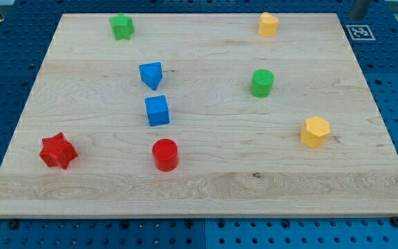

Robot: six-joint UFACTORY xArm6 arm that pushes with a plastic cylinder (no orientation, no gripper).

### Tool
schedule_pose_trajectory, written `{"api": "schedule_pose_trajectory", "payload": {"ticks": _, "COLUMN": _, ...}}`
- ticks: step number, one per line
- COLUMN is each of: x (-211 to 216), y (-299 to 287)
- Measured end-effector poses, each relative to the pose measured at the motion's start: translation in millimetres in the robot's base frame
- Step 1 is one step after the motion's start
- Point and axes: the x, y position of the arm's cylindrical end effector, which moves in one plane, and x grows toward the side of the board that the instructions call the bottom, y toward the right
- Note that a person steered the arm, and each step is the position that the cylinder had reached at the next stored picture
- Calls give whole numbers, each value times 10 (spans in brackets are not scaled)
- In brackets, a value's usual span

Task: Nudge the yellow hexagon a bit down

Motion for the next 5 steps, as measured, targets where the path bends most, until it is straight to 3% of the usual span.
{"api": "schedule_pose_trajectory", "payload": {"ticks": 3, "x": 141, "y": 0}}
{"api": "schedule_pose_trajectory", "payload": {"ticks": 4, "x": 293, "y": 0}}
{"api": "schedule_pose_trajectory", "payload": {"ticks": 5, "x": 727, "y": -1}}
